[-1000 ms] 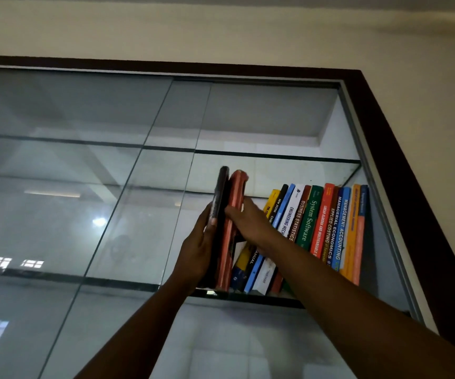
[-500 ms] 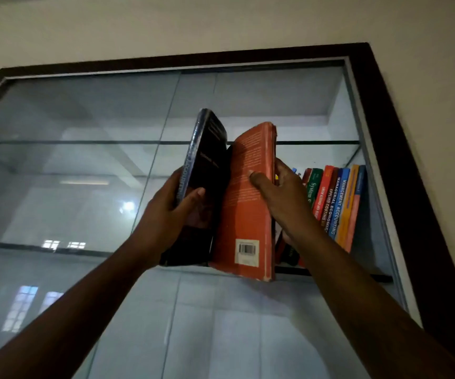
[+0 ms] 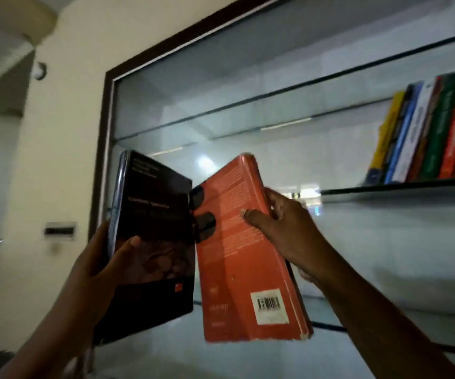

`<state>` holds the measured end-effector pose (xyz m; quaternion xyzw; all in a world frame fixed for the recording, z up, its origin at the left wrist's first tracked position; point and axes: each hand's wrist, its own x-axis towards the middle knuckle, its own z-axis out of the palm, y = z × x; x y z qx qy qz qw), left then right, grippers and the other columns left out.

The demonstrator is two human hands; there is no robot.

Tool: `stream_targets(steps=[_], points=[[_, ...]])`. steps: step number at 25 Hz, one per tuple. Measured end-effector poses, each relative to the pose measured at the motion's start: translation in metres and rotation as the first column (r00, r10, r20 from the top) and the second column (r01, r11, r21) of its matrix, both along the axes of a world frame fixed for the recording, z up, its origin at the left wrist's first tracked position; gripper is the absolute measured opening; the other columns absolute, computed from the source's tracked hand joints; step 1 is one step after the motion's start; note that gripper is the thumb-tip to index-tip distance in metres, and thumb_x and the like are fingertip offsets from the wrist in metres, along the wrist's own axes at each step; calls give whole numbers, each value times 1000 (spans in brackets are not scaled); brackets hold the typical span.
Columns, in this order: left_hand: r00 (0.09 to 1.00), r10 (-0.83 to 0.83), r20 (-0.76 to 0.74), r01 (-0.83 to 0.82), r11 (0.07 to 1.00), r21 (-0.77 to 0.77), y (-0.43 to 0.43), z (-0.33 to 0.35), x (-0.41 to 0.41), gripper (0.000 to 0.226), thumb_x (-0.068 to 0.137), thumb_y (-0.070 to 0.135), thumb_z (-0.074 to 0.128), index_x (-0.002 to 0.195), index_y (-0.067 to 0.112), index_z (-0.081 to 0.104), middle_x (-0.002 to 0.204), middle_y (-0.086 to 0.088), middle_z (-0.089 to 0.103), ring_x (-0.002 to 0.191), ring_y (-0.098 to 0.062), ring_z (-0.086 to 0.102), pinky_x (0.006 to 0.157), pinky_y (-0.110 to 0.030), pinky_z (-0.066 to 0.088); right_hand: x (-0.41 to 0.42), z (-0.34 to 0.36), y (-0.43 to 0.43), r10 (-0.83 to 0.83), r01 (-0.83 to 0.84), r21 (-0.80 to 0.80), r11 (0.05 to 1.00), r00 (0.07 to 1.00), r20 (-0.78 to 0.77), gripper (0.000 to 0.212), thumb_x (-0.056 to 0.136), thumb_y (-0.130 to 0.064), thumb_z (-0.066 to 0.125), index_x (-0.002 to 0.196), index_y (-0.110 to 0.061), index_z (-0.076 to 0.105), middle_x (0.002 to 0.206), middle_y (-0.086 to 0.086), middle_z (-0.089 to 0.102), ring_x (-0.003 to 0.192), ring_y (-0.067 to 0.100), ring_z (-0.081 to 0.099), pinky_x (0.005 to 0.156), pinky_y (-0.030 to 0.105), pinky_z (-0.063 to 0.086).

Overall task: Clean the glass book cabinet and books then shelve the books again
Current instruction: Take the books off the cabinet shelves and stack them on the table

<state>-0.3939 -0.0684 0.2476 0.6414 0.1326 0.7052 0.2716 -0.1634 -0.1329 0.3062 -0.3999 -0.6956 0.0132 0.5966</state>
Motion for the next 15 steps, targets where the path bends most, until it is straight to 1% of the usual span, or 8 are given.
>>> stream_targets(steps=[2, 4, 5, 6, 8, 11, 13, 15], points=[[995, 84, -62, -87, 995, -50, -1, -23, -67, 64, 54, 63, 75, 110, 34, 61, 98, 4, 73, 86, -17, 71, 64, -25, 57, -54, -36, 23, 35, -34, -100, 994, 999, 8, 21, 89, -24, 59, 110, -28, 61, 95, -4, 71, 73, 10, 69, 70, 26, 57], [976, 193, -102, -204, 974, -103, 6, -47, -127, 49, 62, 61, 73, 105, 42, 60, 96, 9, 73, 83, -10, 70, 61, -19, 54, -105, -68, 48, 61, -55, -180, 982, 998, 27, 23, 90, -26, 58, 112, -24, 61, 94, -4, 70, 73, 9, 68, 69, 23, 56], [965, 232, -127, -246, 963, -112, 9, -61, -154, 32, 74, 51, 69, 103, 43, 59, 93, 14, 72, 79, -4, 69, 60, -15, 52, -130, -84, 62, 71, -62, -212, 975, 997, 34, 24, 90, -26, 58, 113, -24, 61, 95, -4, 70, 74, 9, 68, 69, 21, 56], [950, 274, -148, -293, 949, -121, 12, -74, -176, 20, 86, 33, 62, 104, 40, 57, 88, 17, 72, 75, 2, 67, 59, -11, 51, -151, -98, 75, 80, -70, -234, 970, 996, 34, 25, 90, -27, 58, 115, -24, 60, 95, -5, 69, 74, 8, 67, 69, 21, 55], [924, 348, -157, -374, 909, -185, 21, -104, -219, 29, 93, 3, 47, 108, 26, 55, 80, 10, 71, 69, 7, 64, 58, -9, 49, -192, -125, 102, 110, -90, -282, 955, 992, 57, 28, 90, -28, 57, 118, -25, 58, 99, -5, 68, 77, 8, 66, 72, 22, 54], [874, 455, -173, -487, 827, -280, 40, -148, -281, 28, 92, -6, 44, 115, 7, 52, 84, 0, 65, 61, 10, 60, 55, -5, 46, -253, -168, 155, 158, -120, -382, 916, 985, 69, 30, 90, -29, 57, 120, -26, 57, 102, -3, 69, 80, 12, 67, 79, 32, 55], [860, 484, -163, -508, 777, -372, 65, -173, -325, 25, 92, -8, 42, 109, 7, 52, 78, -1, 66, 56, 7, 61, 51, -7, 46, -292, -196, 198, 171, -123, -428, 895, 982, 75, 31, 89, -29, 58, 119, -24, 58, 104, 2, 69, 85, 18, 67, 82, 37, 54], [853, 491, -175, -516, 744, -424, 94, -193, -362, 26, 92, -8, 41, 113, 5, 50, 84, -3, 63, 59, 5, 63, 53, -9, 48, -326, -219, 241, 169, -110, -450, 886, 981, 93, 30, 88, -27, 59, 117, -22, 60, 105, 4, 69, 87, 20, 66, 82, 36, 53]])
